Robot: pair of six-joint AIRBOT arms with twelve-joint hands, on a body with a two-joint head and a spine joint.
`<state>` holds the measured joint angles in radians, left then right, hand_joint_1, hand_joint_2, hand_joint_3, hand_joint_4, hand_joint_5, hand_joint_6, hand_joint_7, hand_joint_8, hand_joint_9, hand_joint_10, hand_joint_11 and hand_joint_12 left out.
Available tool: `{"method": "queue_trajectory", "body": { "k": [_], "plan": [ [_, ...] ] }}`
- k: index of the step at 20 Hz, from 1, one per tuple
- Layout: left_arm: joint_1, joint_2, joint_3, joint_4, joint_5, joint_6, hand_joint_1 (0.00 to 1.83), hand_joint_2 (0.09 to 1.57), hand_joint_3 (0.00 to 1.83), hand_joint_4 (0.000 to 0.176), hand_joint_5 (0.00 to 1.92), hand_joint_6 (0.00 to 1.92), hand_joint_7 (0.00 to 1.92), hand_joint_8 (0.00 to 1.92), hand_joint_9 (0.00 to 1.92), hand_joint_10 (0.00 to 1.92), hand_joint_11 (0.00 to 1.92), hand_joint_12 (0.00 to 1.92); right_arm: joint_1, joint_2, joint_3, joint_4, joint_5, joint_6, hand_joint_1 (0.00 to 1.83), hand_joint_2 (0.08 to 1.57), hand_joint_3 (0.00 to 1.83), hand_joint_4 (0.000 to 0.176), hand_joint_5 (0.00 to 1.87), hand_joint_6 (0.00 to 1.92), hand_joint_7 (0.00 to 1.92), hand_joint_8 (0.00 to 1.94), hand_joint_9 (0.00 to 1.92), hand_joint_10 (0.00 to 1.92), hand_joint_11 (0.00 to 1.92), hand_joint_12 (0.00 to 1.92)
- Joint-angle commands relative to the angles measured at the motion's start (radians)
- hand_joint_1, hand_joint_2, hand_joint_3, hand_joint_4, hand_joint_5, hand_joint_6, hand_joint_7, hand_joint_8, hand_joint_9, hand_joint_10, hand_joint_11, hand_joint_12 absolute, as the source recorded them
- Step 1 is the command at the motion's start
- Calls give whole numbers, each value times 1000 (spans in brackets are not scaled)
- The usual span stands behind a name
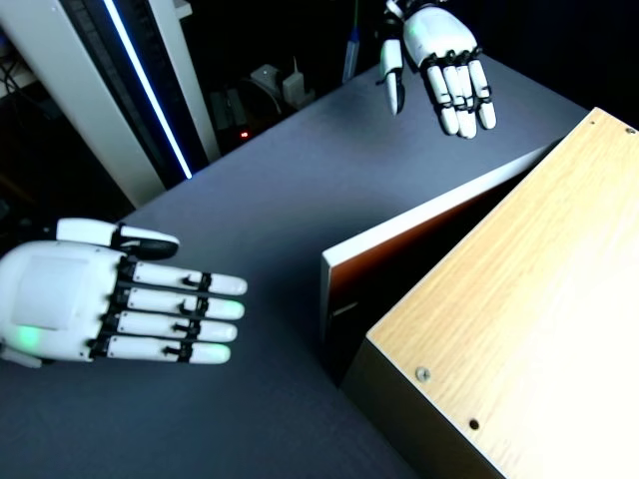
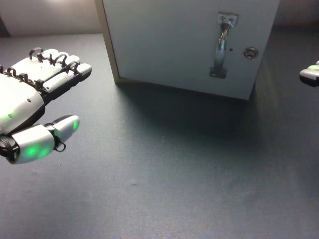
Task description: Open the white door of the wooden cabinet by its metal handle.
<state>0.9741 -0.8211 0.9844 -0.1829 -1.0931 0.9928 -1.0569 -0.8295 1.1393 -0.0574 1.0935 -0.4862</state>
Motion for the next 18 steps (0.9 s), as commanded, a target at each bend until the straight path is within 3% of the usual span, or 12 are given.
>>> {"method": "queue_trajectory", "body": {
  "k": [1, 6, 8, 12, 15, 18],
  "plan": [
    [-15, 0, 1, -5, -121, -3, 0, 1508, 16, 0, 66, 5, 24, 4, 0, 0, 7, 18, 13, 3, 6, 31, 116, 6, 462, 1420, 2, 0, 114, 5, 79, 4, 45, 4, 76, 111],
    [-15, -1, 2, -5, -120, -3, 0, 1515, 11, 0, 82, 8, 40, 6, 16, 5, 29, 25, 25, -3, 15, 30, 107, 6, 483, 1426, 0, 0, 106, 3, 82, 3, 24, 3, 54, 76],
    [-15, -1, 2, -4, -121, -2, 0, 1528, 15, 0, 90, 9, 42, 6, 16, 4, 31, 25, 51, -15, 28, 20, 85, 6, 400, 1434, 3, 0, 96, 0, 66, 1, 6, 0, 79, 72],
    [-15, -1, 1, -4, -122, -3, 0, 1514, 5, 0, 80, 2, 29, 1, 4, 1, 20, 19, 88, -23, 39, 5, 73, 5, 502, 1426, 0, 0, 116, 3, 56, 1, 6, 1, 101, 64],
    [-14, -1, 1, -4, -122, -3, 0, 1501, 0, 0, 85, 3, 31, 1, 2, 0, 12, 15, 123, -25, 44, 1, 64, -15, 81, 1477, 14, 0, 11, 6, 0, 0, 0, 0, 1, 1],
    [-14, -2, 0, -5, -121, -3, 0, 1505, 1, 0, 84, 2, 33, 2, 7, 2, 17, 17, 175, -39, 59, -28, 22, -24, 0, 1456, 0, 2, 0, 0, 0, 0, 0, 0, 0, 0]
  ]
}}
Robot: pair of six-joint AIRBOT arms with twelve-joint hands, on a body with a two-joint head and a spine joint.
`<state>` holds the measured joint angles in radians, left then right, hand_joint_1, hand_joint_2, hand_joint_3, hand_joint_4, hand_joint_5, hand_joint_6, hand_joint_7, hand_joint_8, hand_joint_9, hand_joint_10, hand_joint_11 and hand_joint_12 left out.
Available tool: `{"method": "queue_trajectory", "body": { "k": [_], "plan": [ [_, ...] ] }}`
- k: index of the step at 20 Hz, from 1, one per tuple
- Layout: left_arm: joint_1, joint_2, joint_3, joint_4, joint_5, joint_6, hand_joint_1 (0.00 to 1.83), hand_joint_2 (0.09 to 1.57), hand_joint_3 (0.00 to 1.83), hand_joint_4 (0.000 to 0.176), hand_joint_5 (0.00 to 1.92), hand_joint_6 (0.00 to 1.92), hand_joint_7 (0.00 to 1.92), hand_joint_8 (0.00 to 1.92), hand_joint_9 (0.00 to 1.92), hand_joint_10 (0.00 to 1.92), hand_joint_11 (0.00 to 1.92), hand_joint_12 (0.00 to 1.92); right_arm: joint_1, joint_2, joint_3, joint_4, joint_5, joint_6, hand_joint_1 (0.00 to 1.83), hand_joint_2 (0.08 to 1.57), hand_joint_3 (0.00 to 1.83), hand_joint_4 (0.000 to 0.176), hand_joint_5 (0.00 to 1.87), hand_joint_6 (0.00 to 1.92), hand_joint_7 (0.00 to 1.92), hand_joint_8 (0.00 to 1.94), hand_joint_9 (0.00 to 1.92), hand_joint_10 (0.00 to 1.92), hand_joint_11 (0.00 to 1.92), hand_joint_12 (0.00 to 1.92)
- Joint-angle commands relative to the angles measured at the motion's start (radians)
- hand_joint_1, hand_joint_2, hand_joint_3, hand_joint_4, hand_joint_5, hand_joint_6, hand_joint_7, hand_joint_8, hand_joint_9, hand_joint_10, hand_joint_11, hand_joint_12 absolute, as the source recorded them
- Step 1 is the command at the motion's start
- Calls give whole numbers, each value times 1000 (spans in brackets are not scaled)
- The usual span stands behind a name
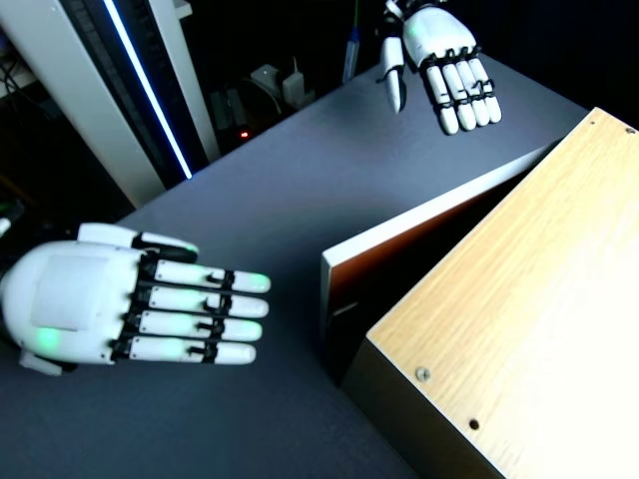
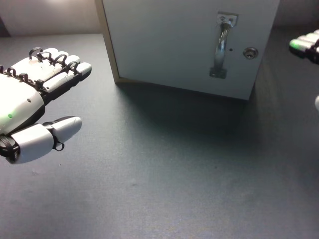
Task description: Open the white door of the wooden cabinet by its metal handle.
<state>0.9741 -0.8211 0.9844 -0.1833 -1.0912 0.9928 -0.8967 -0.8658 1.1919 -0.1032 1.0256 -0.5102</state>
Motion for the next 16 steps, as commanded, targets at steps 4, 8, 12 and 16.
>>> {"method": "queue_trajectory", "body": {
  "k": [4, 8, 12, 16],
  "plan": [
    [-10, -2, 0, -5, -126, -6, 0, 1517, 4, 0, 88, 2, 43, 3, 15, 4, 20, 17, 65, -25, 18, -3, 33, -41, 0, 1495, 16, 0, 0, 0, 0, 0, 0, 0, 0, 0],
    [-4, -2, -2, -5, -131, -9, 0, 1505, 0, 0, 74, 0, 26, 0, 2, 0, 21, 17, 102, -35, 32, -2, -26, -93, 0, 1505, 12, 0, 0, 0, 0, 0, 0, 0, 0, 0],
    [-1, -1, -3, -5, -133, -10, 0, 1503, 0, 0, 76, 2, 32, 3, 9, 3, 27, 19, 104, -35, 39, 7, -33, -93, 0, 1488, 2, 0, 0, 0, 0, 0, 0, 0, 0, 0],
    [1, -1, -3, -5, -133, -12, 0, 1495, 0, 0, 75, 5, 30, 4, 7, 2, 30, 19, 104, -35, 44, 10, -39, -93, 0, 1475, 0, 0, 0, 0, 0, 0, 0, 0, 0, 0]
  ]
}}
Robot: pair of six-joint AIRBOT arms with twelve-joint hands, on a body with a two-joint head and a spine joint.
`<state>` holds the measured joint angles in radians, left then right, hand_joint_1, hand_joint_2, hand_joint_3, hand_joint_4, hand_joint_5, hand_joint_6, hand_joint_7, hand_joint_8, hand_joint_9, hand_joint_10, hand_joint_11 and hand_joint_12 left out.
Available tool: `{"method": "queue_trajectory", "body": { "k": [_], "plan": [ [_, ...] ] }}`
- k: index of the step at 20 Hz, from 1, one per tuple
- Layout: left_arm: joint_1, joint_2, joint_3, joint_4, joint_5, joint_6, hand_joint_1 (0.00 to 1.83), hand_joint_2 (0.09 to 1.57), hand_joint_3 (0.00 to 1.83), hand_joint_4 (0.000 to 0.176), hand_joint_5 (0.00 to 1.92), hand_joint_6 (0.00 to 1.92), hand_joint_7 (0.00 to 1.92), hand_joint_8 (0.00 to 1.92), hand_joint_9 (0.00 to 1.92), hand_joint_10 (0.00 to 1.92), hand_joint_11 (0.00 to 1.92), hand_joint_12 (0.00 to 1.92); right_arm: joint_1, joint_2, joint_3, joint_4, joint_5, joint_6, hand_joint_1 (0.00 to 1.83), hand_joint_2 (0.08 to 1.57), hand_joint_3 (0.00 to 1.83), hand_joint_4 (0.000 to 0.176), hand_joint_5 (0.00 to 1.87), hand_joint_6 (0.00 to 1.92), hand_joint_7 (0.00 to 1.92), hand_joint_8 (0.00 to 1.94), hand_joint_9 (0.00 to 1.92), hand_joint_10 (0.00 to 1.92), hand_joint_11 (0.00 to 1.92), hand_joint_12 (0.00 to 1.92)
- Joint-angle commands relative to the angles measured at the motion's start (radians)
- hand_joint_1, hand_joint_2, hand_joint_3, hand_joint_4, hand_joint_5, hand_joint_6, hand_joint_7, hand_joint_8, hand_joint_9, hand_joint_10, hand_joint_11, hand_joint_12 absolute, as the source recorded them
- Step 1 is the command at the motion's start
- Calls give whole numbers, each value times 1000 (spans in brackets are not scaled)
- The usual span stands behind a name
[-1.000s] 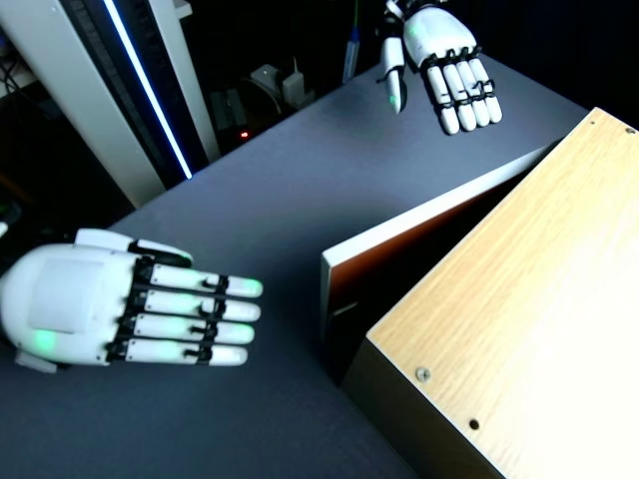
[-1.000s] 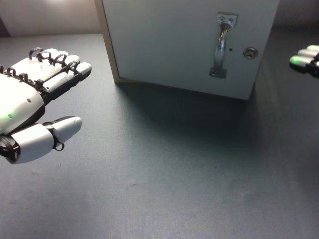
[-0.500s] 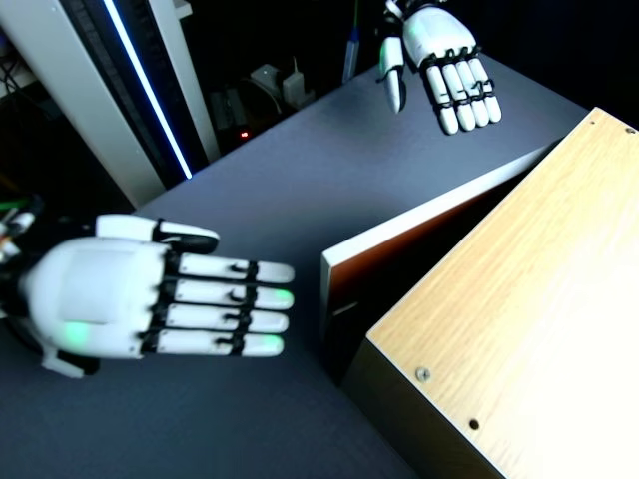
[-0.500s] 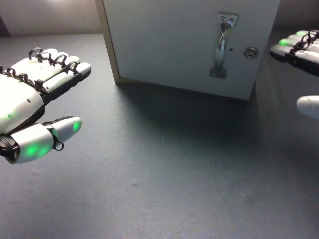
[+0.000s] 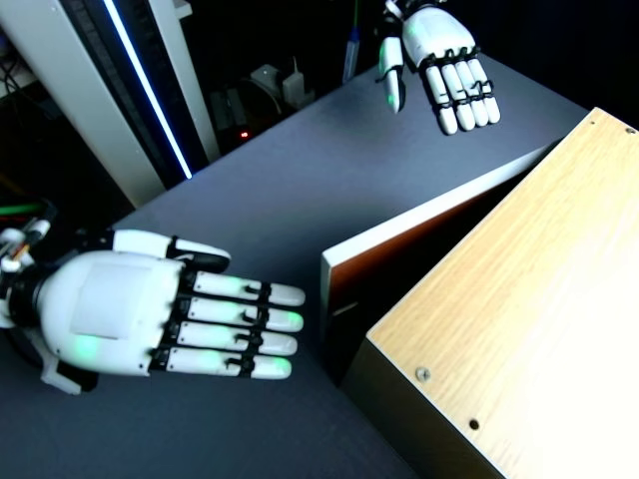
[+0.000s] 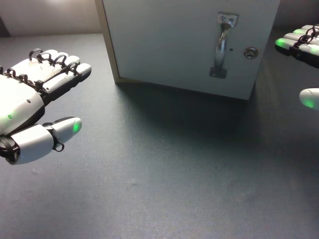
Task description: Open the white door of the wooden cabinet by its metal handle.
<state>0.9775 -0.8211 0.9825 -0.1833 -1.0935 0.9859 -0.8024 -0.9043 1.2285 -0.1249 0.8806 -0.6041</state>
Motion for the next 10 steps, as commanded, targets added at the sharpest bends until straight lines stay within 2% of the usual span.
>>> {"method": "queue_trajectory", "body": {
  "k": [1, 7, 10],
  "plan": [
    [-2, -1, -1, -5, -130, -5, 0, 1496, 0, 0, 73, 4, 31, 4, 8, 2, 27, 17, 12, 4, 9, 33, 106, 1, 0, 1456, 0, 0, 0, 0, 0, 0, 0, 0, 0, 0],
    [-3, -1, -1, -5, -131, -6, 0, 1515, 5, 0, 78, 3, 38, 5, 18, 5, 34, 19, 36, -3, 26, 32, 86, -3, 0, 1350, 0, 0, 0, 0, 0, 0, 0, 0, 0, 0],
    [-2, -1, -1, -5, -131, -6, 0, 1529, 9, 0, 83, 4, 46, 6, 24, 5, 26, 15, 44, -3, 32, 32, 74, -6, 0, 1365, 0, 0, 0, 0, 0, 0, 0, 0, 0, 0]
  ]
}}
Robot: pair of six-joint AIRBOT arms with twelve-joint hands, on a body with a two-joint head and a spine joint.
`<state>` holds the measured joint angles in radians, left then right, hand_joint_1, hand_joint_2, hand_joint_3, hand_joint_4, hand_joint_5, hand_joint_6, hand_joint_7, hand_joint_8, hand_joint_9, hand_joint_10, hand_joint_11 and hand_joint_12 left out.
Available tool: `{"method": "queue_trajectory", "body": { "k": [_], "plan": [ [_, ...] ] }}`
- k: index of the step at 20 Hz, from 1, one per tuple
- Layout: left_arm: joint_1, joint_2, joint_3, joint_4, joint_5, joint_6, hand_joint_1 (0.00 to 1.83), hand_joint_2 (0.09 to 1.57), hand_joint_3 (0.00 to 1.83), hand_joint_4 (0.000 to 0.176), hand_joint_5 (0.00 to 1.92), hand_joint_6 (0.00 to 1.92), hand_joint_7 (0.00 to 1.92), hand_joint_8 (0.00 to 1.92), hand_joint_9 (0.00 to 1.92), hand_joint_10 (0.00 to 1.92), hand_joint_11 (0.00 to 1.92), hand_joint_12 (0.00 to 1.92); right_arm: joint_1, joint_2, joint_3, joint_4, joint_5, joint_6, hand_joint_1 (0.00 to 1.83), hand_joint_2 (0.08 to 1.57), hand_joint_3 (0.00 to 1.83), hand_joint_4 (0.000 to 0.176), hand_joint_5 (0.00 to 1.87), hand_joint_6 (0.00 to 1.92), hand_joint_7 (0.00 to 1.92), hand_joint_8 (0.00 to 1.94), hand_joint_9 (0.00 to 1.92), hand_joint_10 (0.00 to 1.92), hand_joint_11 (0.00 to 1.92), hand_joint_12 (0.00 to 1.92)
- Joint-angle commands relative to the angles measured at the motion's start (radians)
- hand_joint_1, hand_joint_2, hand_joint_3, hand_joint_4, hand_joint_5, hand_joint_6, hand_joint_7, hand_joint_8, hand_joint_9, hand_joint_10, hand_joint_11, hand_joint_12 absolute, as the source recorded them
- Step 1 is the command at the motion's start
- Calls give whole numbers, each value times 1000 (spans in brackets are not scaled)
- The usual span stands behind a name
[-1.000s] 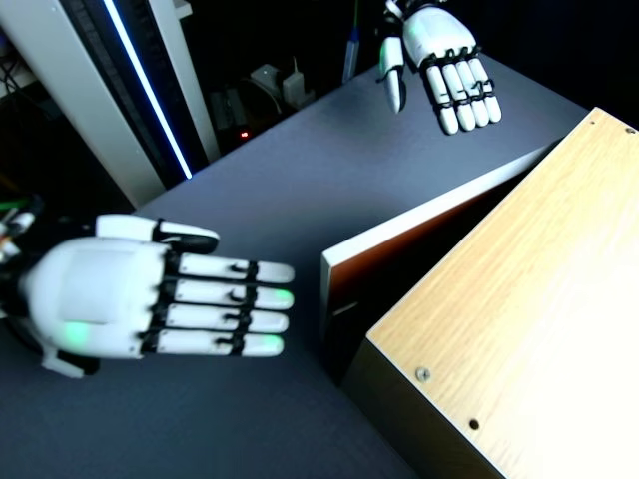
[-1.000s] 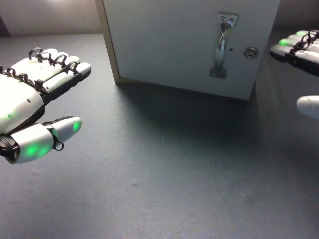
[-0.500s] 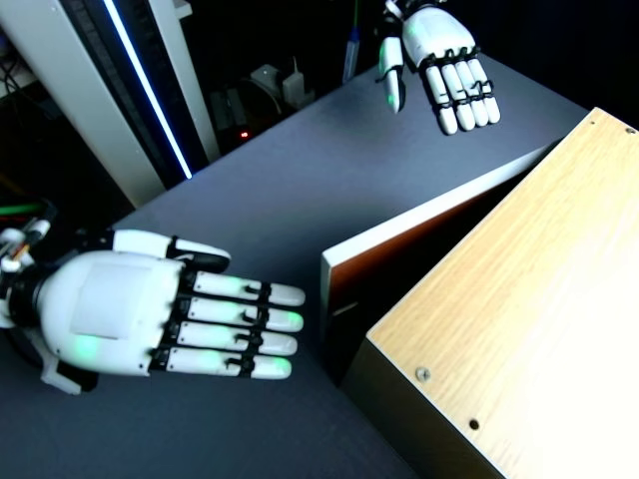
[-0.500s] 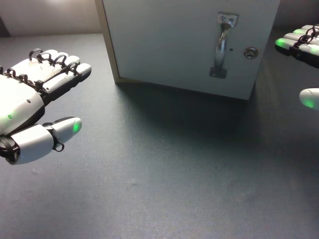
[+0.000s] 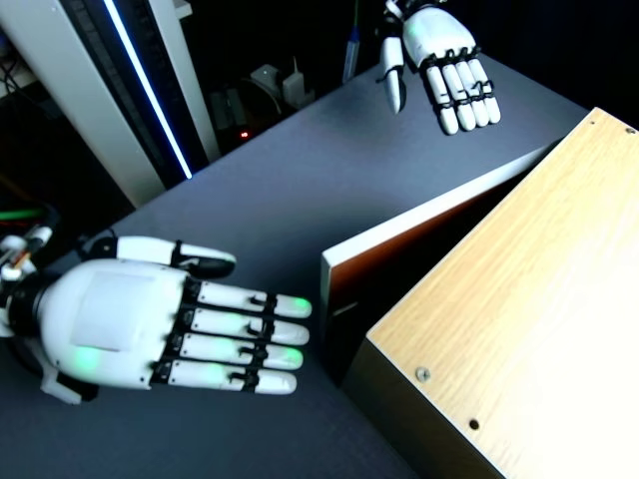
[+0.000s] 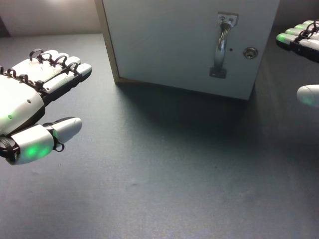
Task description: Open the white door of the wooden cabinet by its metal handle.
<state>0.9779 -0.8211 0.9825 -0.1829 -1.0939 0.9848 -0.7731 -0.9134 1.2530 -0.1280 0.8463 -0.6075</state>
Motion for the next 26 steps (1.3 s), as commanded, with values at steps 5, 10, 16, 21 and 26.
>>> {"method": "queue_trajectory", "body": {
  "k": [5, 10, 16, 21, 26],
  "plan": [
    [-3, -2, -1, -5, -130, -5, 0, 1505, 0, 0, 66, 0, 32, 1, 13, 2, 21, 12, 46, -16, 31, 35, 84, -6, 0, 1347, 0, 0, 0, 0, 0, 0, 0, 0, 0, 0],
    [-3, -2, -1, -5, -130, -5, 0, 1522, 3, 0, 80, 3, 43, 3, 25, 4, 37, 18, 77, -32, 46, 31, 70, -14, 0, 1351, 0, 0, 0, 0, 0, 0, 0, 0, 0, 0],
    [-2, -2, -1, -5, -131, -5, 0, 1519, 4, 0, 89, 8, 56, 9, 37, 9, 47, 22, 110, -52, 55, 11, 55, -18, 0, 1331, 0, 0, 0, 0, 0, 0, 0, 0, 0, 0],
    [12, -1, -2, -9, -142, -19, 0, 1526, 5, 0, 91, 5, 58, 6, 41, 6, 49, 22, 109, -51, 27, 0, 75, -18, 0, 1457, 15, 0, 0, 0, 0, 0, 0, 0, 0, 0],
    [21, 0, -4, -12, -149, -24, 0, 1538, 7, 0, 91, 2, 59, 2, 36, 1, 37, 16, 90, -21, -12, -3, 117, -18, 20, 1502, 7, 0, 0, 0, 0, 0, 0, 0, 0, 0]
  ]
}}
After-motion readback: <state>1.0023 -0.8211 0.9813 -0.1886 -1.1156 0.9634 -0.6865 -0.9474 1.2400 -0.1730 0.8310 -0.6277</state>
